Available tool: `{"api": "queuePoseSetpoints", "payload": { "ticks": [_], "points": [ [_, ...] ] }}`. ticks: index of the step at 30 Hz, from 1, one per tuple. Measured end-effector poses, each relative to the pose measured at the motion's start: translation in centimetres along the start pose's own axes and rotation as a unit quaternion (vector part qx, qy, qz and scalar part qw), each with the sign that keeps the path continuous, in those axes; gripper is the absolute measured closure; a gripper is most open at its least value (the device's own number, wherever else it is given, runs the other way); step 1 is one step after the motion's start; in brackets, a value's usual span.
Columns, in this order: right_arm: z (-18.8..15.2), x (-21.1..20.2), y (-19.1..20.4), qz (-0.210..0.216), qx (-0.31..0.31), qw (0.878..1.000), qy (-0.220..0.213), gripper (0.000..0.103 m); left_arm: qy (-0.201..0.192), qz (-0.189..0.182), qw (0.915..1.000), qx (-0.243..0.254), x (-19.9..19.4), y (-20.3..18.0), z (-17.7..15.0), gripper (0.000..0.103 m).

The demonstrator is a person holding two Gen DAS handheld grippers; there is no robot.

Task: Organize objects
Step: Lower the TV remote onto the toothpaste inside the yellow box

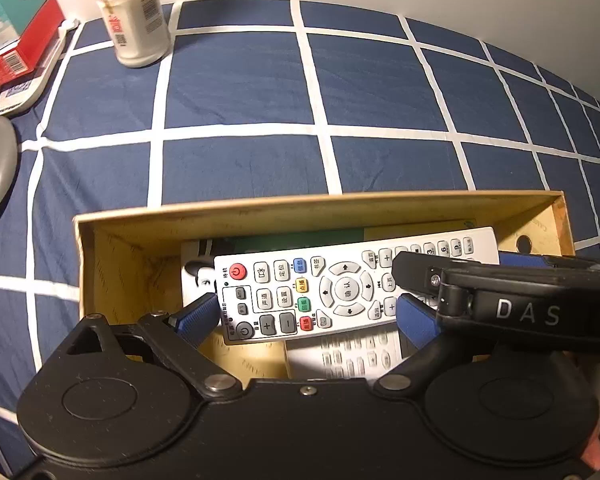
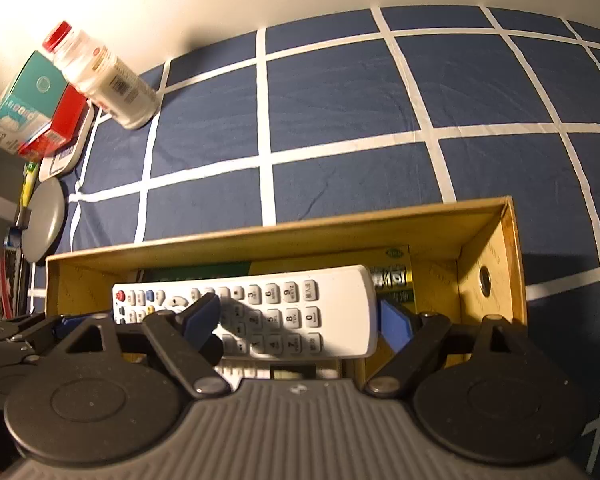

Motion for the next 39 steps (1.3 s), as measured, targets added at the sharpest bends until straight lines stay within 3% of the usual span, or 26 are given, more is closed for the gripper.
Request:
{"api": "queuePoseSetpoints", "payload": {
  "ticks": [11,26,30,39],
  "points": [
    [0.8,1.4,-0.2,0.000,0.011,1.000,0.004,0.020,0.007,-0.002,0.9999,0.013,1.3,0.5,1.0,0.009],
    [1.3,2.0,-0.4,0.001,0.017,1.000,0.007,0.019,0.012,-0.020,0.9997,-0.009,2.0,1.0,1.2,0.008],
    [1.3,1.9,-0.9,-0.010,0.035,0.999,0.014,0.019,0.009,-0.024,0.9994,-0.023,1.6,1.3,1.2,0.008],
    [0.3,-0.1,-0.4,-0.008,0.008,1.000,0.005,0.018,0.003,-0.022,0.9995,-0.021,0.0,0.7,-0.1,0.007]
  ]
}}
Point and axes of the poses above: each gripper's, at about its wrist camera, not at the fingertips, and x roughly the way its jaws point, y to its left, z to its top, the point moved 9 cm from there along x, roughly the way its jaws point, and after that the axes turned 8 degrees about -z, right-handed, at the moved point
